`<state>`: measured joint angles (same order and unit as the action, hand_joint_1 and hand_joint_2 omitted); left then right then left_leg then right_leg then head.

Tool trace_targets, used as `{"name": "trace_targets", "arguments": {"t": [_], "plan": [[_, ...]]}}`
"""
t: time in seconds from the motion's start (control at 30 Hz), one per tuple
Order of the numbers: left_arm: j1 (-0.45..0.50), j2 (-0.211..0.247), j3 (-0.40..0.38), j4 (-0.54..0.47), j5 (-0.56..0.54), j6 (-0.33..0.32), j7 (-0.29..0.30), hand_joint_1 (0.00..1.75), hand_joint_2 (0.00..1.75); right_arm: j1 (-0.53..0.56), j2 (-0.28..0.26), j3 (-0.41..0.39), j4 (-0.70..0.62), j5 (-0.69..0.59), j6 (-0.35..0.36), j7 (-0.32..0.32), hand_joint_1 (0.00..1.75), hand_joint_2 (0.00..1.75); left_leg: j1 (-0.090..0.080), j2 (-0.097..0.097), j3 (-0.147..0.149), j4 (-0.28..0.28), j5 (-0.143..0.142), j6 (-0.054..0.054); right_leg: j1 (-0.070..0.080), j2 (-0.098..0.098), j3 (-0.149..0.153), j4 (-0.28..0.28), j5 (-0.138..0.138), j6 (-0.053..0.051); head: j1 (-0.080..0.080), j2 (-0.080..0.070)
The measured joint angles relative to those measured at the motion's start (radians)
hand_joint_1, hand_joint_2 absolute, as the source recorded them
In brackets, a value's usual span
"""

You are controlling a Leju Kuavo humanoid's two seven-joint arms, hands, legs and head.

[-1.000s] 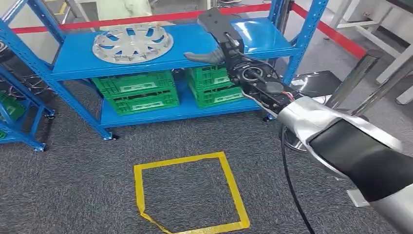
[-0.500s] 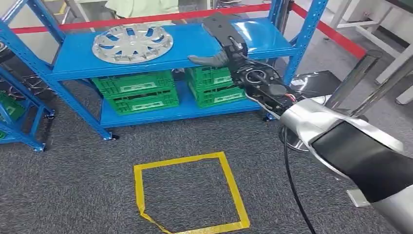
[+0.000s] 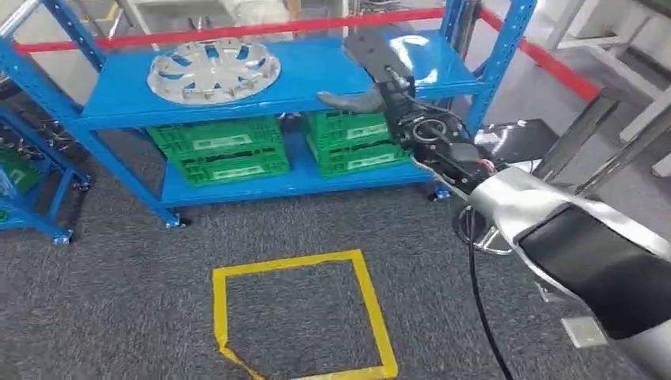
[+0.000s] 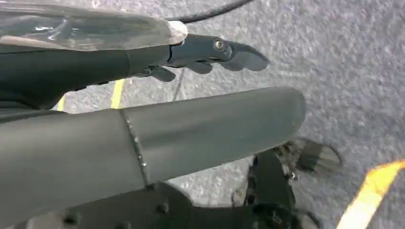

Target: Take the parts from the cabinet and place them on the table.

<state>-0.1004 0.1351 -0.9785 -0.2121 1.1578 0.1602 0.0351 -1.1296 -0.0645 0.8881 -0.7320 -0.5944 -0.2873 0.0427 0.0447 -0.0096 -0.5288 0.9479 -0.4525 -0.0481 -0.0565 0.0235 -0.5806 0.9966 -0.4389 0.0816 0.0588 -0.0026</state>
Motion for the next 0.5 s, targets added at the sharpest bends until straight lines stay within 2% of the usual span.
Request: {"name": "trace_targets", "arguments": {"t": [0.03,0.1,0.13,0.4,0.43,0.5], "plan": [[0.001,-0.003,0.0,0.0,0.0,0.0,0.0,0.0,0.0,0.004,0.0,0.0,0.0,0.003,0.001,-0.003,0.0,0.0,0.001,-0.002,-0.002,0.0,0.004,-0.005,0.003,-0.001,-0.008,0.002,-0.001,-0.01,-0.016,0.0],[0.002,-0.005,0.0,0.0,-0.002,-0.001,0.0,0.0,0.0,0.001,-0.002,0.001,0.0,0.005,0.001,-0.003,0.0,0.0,0.006,-0.001,-0.003,-0.006,0.005,-0.016,0.005,0.0,-0.011,0.006,0.002,-0.03,-0.014,0.0],[0.002,-0.006,0.0,0.0,-0.002,-0.002,-0.002,0.0,0.0,-0.001,-0.002,0.0,-0.002,0.005,0.003,-0.006,0.0,0.0,0.007,0.005,-0.011,0.017,-0.009,-0.014,0.005,0.002,-0.008,0.003,0.001,-0.04,-0.022,0.0],[0.002,-0.006,0.0,0.0,-0.003,-0.002,-0.003,0.0,0.0,-0.002,-0.002,0.0,-0.002,0.006,0.005,-0.007,0.0,0.0,0.007,0.006,-0.022,0.039,-0.019,-0.013,0.006,0.002,-0.007,0.003,0.001,-0.041,-0.026,0.0],[0.002,-0.006,0.0,0.0,-0.003,-0.002,-0.003,0.0,0.0,-0.003,-0.002,0.0,-0.002,0.007,0.007,-0.007,0.0,0.0,0.007,0.006,-0.03,0.055,-0.026,-0.012,0.006,0.002,-0.006,0.003,0.001,-0.041,-0.027,0.0],[0.0,-0.005,0.0,0.0,-0.003,-0.005,-0.005,0.0,0.0,-0.003,-0.002,0.0,-0.002,0.008,0.015,-0.01,0.0,0.0,0.003,0.006,-0.079,0.146,-0.059,-0.01,0.009,0.002,-0.003,0.002,-0.001,-0.046,-0.033,0.0]]}}
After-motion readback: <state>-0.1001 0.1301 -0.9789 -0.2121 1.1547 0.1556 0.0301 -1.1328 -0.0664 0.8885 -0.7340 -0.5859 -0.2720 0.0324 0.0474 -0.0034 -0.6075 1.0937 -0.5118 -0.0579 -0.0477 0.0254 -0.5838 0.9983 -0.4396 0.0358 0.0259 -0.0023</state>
